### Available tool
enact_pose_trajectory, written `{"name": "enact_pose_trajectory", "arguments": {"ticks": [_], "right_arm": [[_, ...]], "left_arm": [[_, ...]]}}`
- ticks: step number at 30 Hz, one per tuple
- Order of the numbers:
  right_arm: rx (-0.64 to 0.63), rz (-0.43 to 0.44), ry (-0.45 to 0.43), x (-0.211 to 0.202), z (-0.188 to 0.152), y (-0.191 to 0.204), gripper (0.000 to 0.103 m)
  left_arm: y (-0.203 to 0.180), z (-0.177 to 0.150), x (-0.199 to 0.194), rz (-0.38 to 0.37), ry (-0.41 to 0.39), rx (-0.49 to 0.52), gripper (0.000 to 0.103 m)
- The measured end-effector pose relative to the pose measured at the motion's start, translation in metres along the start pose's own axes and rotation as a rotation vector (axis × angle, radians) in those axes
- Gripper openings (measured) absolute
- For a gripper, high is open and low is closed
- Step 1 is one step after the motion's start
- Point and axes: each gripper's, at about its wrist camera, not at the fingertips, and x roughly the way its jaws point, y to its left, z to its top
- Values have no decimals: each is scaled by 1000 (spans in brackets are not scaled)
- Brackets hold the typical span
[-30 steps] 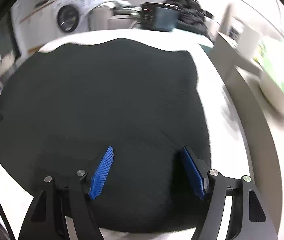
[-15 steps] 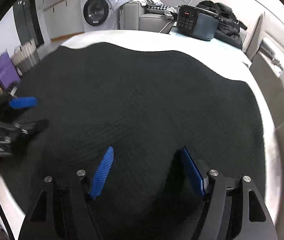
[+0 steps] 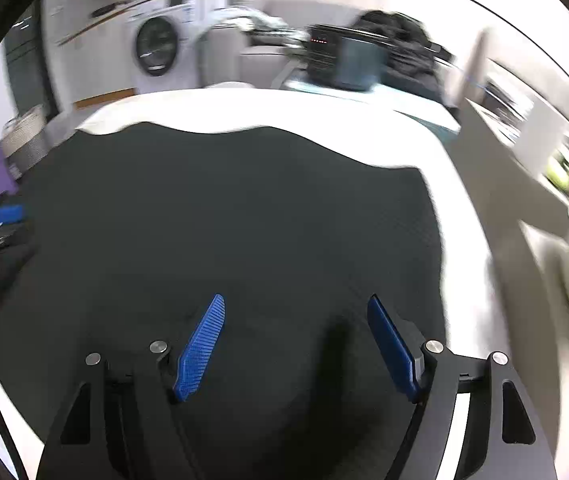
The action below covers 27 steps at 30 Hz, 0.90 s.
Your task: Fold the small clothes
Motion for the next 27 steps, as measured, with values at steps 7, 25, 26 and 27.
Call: {"name": "enact_pose_trajectory", "arguments": {"ticks": [7, 25, 26, 27], "right_arm": [[-16, 66, 61, 52, 36, 33, 76], [131, -15, 1, 46, 57, -16, 76], [128, -6, -7, 49, 61, -9, 76], [129, 12, -18, 53, 66, 1, 76]], "left_arm": [[-27, 38, 55, -3, 81, 44, 71], [9, 52, 49, 25, 23, -39, 72], [3, 57, 56, 15, 36, -43, 72], [-3, 63, 64, 14, 46, -42, 72]]}}
